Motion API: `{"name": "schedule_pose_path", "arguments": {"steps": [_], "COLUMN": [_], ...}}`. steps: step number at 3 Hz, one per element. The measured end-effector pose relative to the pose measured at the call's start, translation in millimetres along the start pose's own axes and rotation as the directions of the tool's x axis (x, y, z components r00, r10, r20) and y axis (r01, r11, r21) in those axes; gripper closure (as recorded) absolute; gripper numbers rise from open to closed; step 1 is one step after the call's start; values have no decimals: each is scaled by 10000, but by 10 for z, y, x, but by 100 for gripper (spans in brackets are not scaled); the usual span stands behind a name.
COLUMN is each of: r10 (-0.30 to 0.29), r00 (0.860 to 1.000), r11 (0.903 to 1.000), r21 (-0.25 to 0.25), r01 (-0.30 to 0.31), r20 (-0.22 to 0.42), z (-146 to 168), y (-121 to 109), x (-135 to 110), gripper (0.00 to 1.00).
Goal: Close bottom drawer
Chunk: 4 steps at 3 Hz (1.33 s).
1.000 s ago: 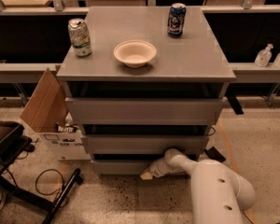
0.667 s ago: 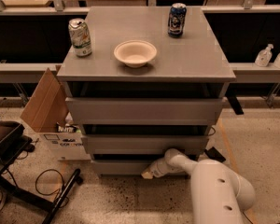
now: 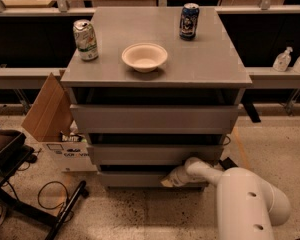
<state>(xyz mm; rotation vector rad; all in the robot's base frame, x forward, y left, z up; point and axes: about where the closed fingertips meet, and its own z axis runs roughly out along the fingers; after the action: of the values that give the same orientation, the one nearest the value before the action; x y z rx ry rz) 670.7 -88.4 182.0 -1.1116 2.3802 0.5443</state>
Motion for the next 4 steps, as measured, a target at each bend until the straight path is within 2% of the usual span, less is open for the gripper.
{"name": "schedule_pose_path", "arguments": {"steps": [3, 4], "r10": [-102, -1116], "r00": [9998, 9860], "r11": [9997, 9897], "r21": [-241, -1034], "r01": [98, 990], "r20": [-181, -1237], "z": [38, -5], "y": [40, 368], "x": [20, 197], "gripper": [100, 100]}}
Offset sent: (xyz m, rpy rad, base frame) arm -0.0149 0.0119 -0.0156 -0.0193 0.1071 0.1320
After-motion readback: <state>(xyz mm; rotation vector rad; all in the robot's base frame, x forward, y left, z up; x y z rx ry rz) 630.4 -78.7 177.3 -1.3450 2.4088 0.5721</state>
